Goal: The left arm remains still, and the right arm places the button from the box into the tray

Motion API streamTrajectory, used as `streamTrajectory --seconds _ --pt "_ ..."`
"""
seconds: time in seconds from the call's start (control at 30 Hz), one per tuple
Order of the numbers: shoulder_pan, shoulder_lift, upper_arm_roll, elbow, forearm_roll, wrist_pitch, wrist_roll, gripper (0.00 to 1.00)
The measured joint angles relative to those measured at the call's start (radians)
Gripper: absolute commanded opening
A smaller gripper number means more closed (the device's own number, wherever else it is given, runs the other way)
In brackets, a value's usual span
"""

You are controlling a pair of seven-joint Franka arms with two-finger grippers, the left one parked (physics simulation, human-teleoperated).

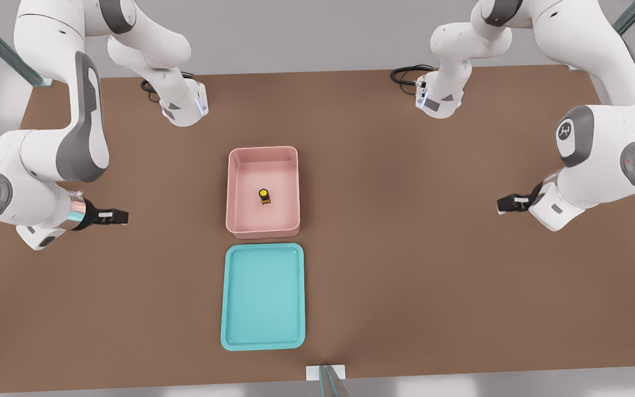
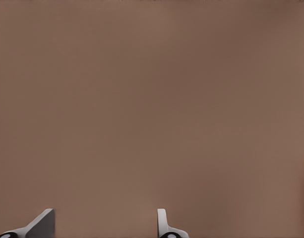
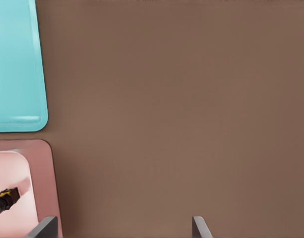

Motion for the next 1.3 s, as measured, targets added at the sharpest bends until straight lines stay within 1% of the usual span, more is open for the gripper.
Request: streamTrajectory --seconds 0.07,0.2,0.23,0.3,0.33,0.47,0.57,0.73,0.8,0.9,1.07,1.3 --pt "0.014 0.001 0.012 0.0 0.001 0.01 0.004 1.0" --pt "0.298 0.02 0.031 0.004 0.013 0.03 0.083 1.0" --pt "0.347 0.035 0.033 0.004 0.015 0.041 0.112 1.0" --pt "0.384 0.066 0.033 -0.023 0.035 0.077 0.172 1.0" --pt "0.384 0.039 0.032 -0.095 0.046 0.11 0.202 1.0" --pt "0.396 -0.17 0.039 -0.494 0.111 0.314 0.315 1.0" --pt "0.442 -0.214 0.045 -0.612 0.125 0.427 0.404 1.0" --pt "0.596 -0.14 0.046 -0.653 0.113 0.578 0.56 1.0" --pt "0.633 -0.108 0.047 -0.672 0.105 0.636 0.615 1.0" --pt "0.645 -0.059 0.048 -0.72 0.098 0.736 0.687 1.0" --pt "0.643 0.007 0.049 -0.731 0.085 0.848 0.783 1.0" --pt "0.635 0.037 0.048 -0.78 0.067 0.967 0.877 1.0"
